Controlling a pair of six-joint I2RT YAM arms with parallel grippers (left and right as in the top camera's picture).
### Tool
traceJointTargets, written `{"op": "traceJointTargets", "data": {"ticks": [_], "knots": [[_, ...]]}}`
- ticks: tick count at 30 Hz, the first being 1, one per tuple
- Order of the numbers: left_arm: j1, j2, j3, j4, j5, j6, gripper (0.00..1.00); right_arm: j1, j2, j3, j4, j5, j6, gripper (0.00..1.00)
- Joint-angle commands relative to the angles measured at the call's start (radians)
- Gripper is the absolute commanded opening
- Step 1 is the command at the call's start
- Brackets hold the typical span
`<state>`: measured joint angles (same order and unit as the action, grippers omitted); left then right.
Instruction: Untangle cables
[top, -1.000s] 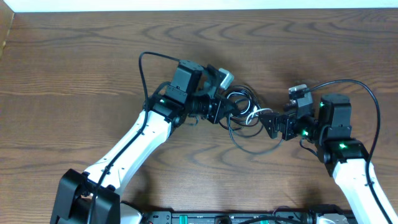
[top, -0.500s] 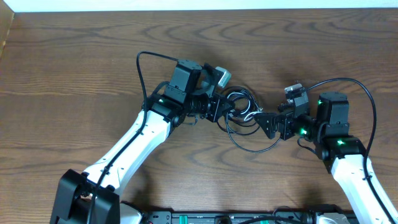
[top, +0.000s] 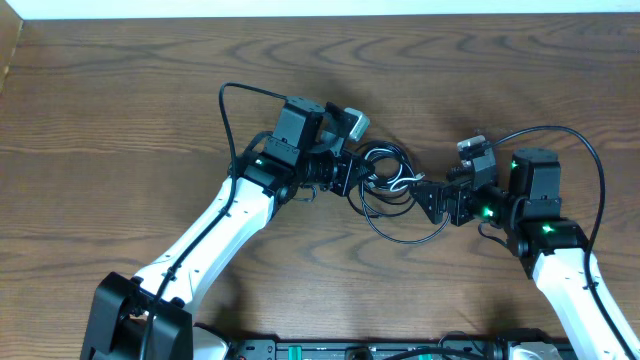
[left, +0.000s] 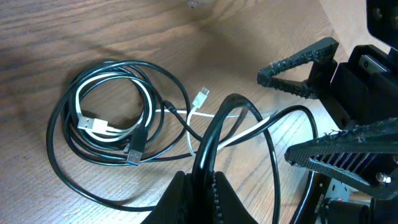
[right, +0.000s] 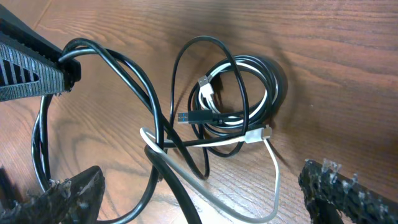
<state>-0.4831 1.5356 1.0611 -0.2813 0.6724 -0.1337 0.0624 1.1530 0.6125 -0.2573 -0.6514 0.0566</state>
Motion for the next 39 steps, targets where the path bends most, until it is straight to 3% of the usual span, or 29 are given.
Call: {"op": "traceJointTargets", "data": {"ticks": [1, 22, 26, 28, 34, 39], "knots": [[0.002, -0.023, 0.010, -0.002, -0.012, 0.002, 0.08, 0.005, -0.001, 0.017, 0.000, -0.005, -0.009, 0.97], [0.002, -0.023, 0.010, -0.002, -0.064, 0.002, 0.07, 0.014, -0.001, 0.017, 0.000, 0.030, -0.010, 0.97], [0.002, -0.025, 0.010, -0.050, -0.219, -0.022, 0.07, 0.067, -0.001, 0.017, 0.043, -0.012, -0.029, 0.99], [0.002, -0.027, 0.010, -0.087, -0.283, -0.021, 0.07, 0.104, -0.001, 0.017, 0.071, 0.037, -0.028, 0.99], [0.002, -0.051, 0.011, -0.114, -0.287, -0.019, 0.07, 0.203, 0.016, 0.015, 0.082, 0.329, -0.009, 0.99], [0.002, -0.091, 0.011, -0.127, -0.349, -0.017, 0.07, 0.240, 0.074, 0.015, 0.097, 0.341, 0.007, 0.98]]}}
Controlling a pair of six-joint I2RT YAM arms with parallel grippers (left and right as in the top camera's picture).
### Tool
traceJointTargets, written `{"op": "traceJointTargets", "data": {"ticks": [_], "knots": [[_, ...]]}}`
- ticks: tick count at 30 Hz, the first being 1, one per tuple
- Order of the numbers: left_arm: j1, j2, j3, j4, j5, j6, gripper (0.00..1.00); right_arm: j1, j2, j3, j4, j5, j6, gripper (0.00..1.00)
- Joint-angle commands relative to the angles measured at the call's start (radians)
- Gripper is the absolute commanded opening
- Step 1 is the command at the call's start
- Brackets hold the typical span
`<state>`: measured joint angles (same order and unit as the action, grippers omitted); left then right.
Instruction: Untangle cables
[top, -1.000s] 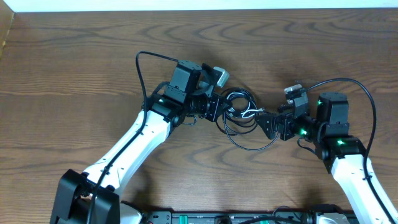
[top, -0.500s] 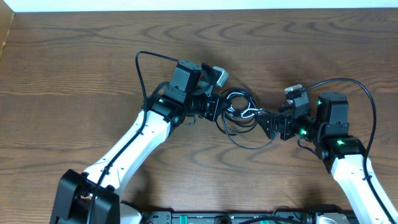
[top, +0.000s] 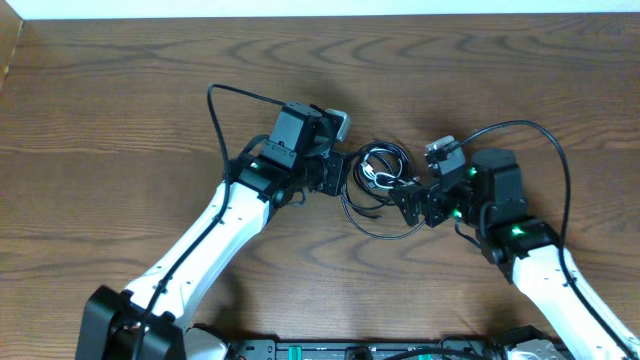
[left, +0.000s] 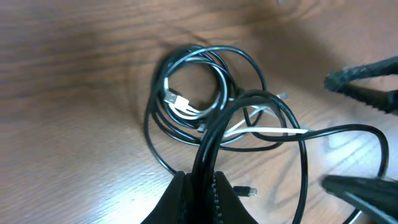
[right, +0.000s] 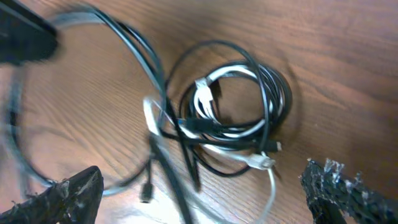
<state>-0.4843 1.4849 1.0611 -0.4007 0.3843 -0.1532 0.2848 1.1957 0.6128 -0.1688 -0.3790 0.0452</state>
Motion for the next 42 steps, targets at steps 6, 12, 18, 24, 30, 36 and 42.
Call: {"op": "traceJointTargets", "data": {"ticks": [6, 12, 18, 24, 30, 36, 42], "knots": [[0.003, -0.048, 0.011, -0.023, -0.064, 0.003, 0.07, 0.041, 0.072, 0.014, 0.055, 0.029, 0.048, 0.90], [0.003, -0.048, 0.011, -0.033, -0.064, 0.003, 0.07, 0.044, 0.072, 0.014, 0.053, 0.032, 0.051, 0.89], [0.003, -0.048, 0.011, -0.050, -0.064, 0.003, 0.07, 0.044, 0.072, 0.014, 0.053, 0.032, 0.052, 0.88], [0.003, -0.048, 0.011, -0.049, -0.065, 0.003, 0.08, 0.044, 0.072, 0.014, 0.045, 0.032, 0.052, 0.88], [0.003, -0.048, 0.011, -0.048, -0.065, 0.003, 0.07, 0.044, 0.072, 0.014, 0.045, 0.032, 0.056, 0.89], [0.003, -0.048, 0.011, -0.044, -0.069, 0.005, 0.07, 0.044, 0.072, 0.014, 0.028, 0.027, 0.056, 0.81], [0.003, -0.071, 0.013, -0.039, -0.088, 0.010, 0.07, 0.044, 0.072, 0.014, 0.006, 0.025, 0.055, 0.52]]}}
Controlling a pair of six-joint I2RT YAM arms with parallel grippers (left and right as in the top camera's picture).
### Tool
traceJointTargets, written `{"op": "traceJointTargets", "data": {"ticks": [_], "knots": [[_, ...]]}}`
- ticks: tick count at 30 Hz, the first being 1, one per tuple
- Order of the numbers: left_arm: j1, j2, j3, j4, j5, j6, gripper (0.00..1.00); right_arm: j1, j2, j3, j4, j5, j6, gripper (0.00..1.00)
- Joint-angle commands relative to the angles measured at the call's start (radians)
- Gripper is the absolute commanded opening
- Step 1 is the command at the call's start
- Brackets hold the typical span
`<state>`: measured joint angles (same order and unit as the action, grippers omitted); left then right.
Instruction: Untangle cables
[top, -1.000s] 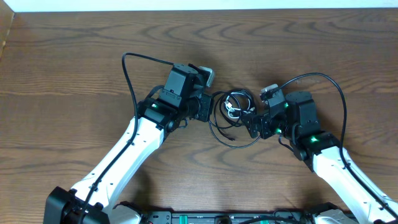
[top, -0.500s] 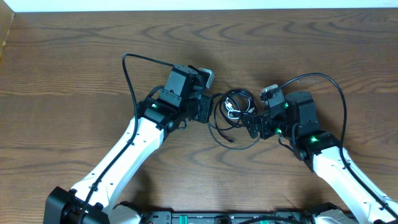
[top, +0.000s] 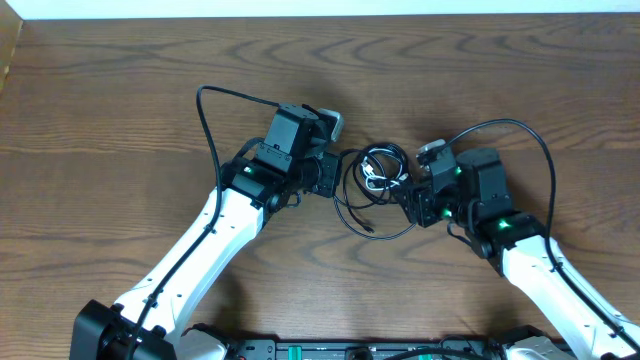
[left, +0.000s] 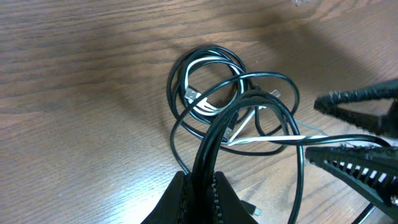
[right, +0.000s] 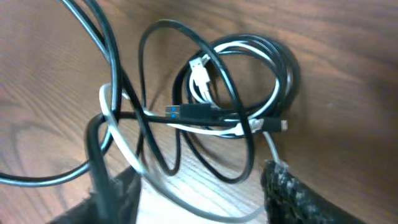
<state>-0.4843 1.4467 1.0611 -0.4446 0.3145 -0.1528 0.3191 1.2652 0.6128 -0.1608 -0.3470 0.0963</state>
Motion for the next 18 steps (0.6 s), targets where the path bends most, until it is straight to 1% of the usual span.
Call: {"op": "traceJointTargets", "data": {"ticks": [1, 3, 4, 5, 6, 7, 10, 12, 13, 16, 18], "knots": [[0.003, -0.042, 0.013, 0.008, -0.018, 0.010, 0.08, 0.010, 0.003, 0.014, 0.000, -0.007, 0.004, 0.46], [0.003, -0.071, 0.013, 0.017, -0.016, 0.010, 0.07, 0.010, 0.003, 0.014, -0.005, -0.021, 0.004, 0.38], [0.003, -0.086, 0.013, 0.021, -0.016, 0.010, 0.07, 0.010, 0.004, 0.014, -0.006, -0.028, 0.005, 0.32], [0.003, -0.104, 0.013, 0.023, -0.016, 0.009, 0.08, 0.010, 0.007, 0.014, -0.006, -0.030, 0.005, 0.22], [0.003, -0.121, 0.013, 0.022, -0.016, 0.009, 0.07, 0.010, 0.011, 0.014, -0.006, -0.029, 0.005, 0.04], [0.003, -0.137, 0.013, 0.019, -0.016, 0.009, 0.08, 0.010, 0.014, 0.014, -0.006, -0.022, 0.005, 0.01], [0.004, -0.179, 0.013, 0.007, -0.032, 0.010, 0.07, 0.009, 0.020, 0.014, -0.004, 0.071, 0.009, 0.01], [0.004, -0.193, 0.013, -0.009, -0.098, 0.010, 0.07, 0.000, 0.014, 0.020, 0.002, 0.217, 0.074, 0.01], [0.004, -0.195, 0.013, -0.029, -0.162, 0.010, 0.08, -0.017, 0.002, 0.034, 0.004, 0.314, 0.117, 0.01], [0.004, -0.188, 0.012, -0.069, -0.267, 0.010, 0.07, -0.055, -0.036, 0.076, 0.002, 0.404, 0.121, 0.01], [0.006, -0.179, 0.011, -0.092, -0.335, 0.010, 0.08, -0.085, -0.072, 0.122, -0.009, 0.447, 0.082, 0.01]]}}
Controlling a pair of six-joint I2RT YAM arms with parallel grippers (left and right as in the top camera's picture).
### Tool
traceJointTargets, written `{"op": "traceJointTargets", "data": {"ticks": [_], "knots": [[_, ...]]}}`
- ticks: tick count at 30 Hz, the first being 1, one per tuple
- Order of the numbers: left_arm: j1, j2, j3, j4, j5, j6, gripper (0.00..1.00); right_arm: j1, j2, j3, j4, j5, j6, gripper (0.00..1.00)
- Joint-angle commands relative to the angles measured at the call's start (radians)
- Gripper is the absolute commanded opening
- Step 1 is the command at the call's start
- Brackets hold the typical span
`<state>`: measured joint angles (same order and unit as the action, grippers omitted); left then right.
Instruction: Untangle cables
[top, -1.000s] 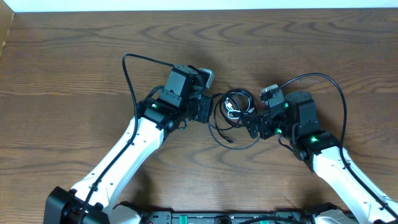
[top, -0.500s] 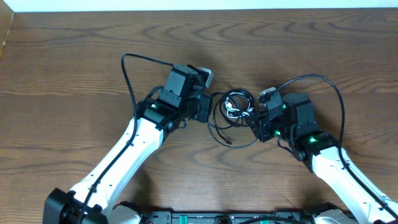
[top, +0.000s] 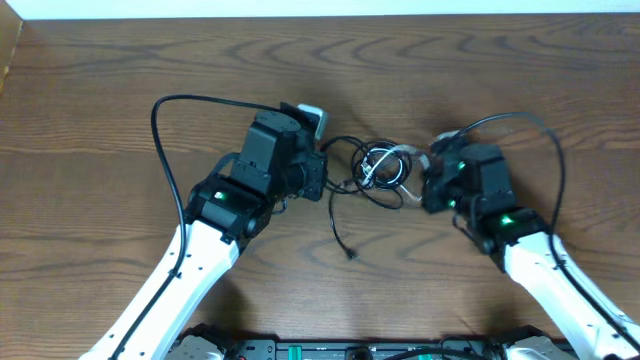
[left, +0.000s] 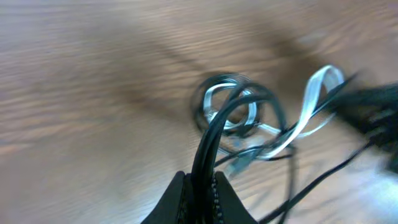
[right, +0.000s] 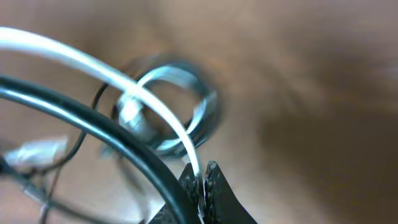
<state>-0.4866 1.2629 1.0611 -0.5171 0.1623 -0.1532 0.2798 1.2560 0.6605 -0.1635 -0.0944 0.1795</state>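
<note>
A tangle of black and white cables (top: 380, 165) lies coiled on the wooden table between the two arms. My left gripper (left: 200, 180) is shut on a doubled strand of the black cable (left: 211, 137), which rises out of the coil (left: 230, 112). A loose black end (top: 342, 240) trails toward the front. My right gripper (right: 202, 177) is shut on the white cable (right: 155, 102), which arcs up from the blurred coil (right: 168, 106). A black strand (right: 93, 124) crosses beside it. In the overhead view the left gripper (top: 322, 172) and right gripper (top: 425, 182) flank the coil.
The arms' own black supply cables loop over the wooden table (top: 90, 110), one at the left (top: 160, 130) and one at the right (top: 545, 140). A pale wall strip (top: 320, 8) runs along the far table edge.
My right gripper, open beside the coil before, is now shut on the white cable and holds it up. My left gripper has drawn back to the left with the black strand; the wide black loop has shrunk.
My left gripper held a black strand throughout. The right gripper stood open to the right of the tangle, then came closer to the coil at each moment, and now it is shut on the white cable. The big black loop in front has pulled in to a trailing end.
</note>
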Motion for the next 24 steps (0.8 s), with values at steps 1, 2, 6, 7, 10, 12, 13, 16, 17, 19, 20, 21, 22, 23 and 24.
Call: {"op": "traceJointTargets", "data": {"ticks": [1, 2, 6, 7, 10, 12, 13, 16, 17, 19, 20, 21, 22, 23, 24], "knots": [[0.013, 0.008, 0.011, -0.028, -0.206, 0.010, 0.08, -0.061, -0.080, 0.102, -0.021, 0.218, -0.016, 0.01], [0.019, 0.012, 0.010, -0.034, -0.223, 0.010, 0.08, -0.074, -0.094, 0.127, -0.036, 0.241, -0.024, 0.01], [0.068, 0.021, 0.010, -0.043, -0.235, 0.010, 0.08, -0.129, -0.136, 0.220, -0.108, 0.351, -0.055, 0.01], [0.085, 0.022, 0.010, -0.039, -0.237, 0.010, 0.08, -0.145, -0.145, 0.237, -0.124, 0.369, -0.066, 0.01], [0.146, 0.022, 0.010, -0.031, -0.260, 0.010, 0.08, -0.192, -0.158, 0.263, -0.164, 0.392, -0.065, 0.01], [0.185, 0.022, 0.010, -0.027, -0.246, -0.008, 0.09, -0.221, -0.158, 0.267, -0.189, 0.392, -0.064, 0.01], [0.200, 0.022, 0.010, -0.027, -0.223, -0.019, 0.11, -0.232, -0.158, 0.267, -0.207, 0.392, -0.061, 0.01], [0.215, 0.022, 0.009, -0.028, -0.091, -0.025, 0.13, -0.240, -0.156, 0.267, -0.279, 0.383, -0.052, 0.01], [0.214, 0.022, 0.009, -0.028, -0.037, -0.024, 0.13, -0.238, -0.153, 0.267, -0.302, 0.363, -0.053, 0.01], [0.206, 0.023, 0.008, -0.029, 0.048, -0.024, 0.13, -0.234, -0.149, 0.267, -0.334, 0.305, -0.053, 0.01], [0.200, 0.023, 0.007, -0.029, 0.074, -0.024, 0.13, -0.232, -0.146, 0.267, -0.346, 0.280, -0.053, 0.01], [0.194, 0.023, 0.006, -0.033, 0.090, -0.024, 0.17, -0.230, -0.143, 0.267, -0.359, 0.253, -0.053, 0.01], [0.187, 0.024, 0.006, -0.041, 0.092, -0.024, 0.26, -0.230, -0.142, 0.267, -0.371, 0.234, -0.053, 0.01], [0.181, 0.024, 0.005, -0.050, 0.090, -0.023, 0.35, -0.230, -0.140, 0.267, -0.383, 0.224, -0.053, 0.01], [0.179, 0.024, 0.005, -0.061, 0.088, -0.022, 0.38, -0.230, -0.139, 0.267, -0.394, 0.222, -0.053, 0.02]]}}
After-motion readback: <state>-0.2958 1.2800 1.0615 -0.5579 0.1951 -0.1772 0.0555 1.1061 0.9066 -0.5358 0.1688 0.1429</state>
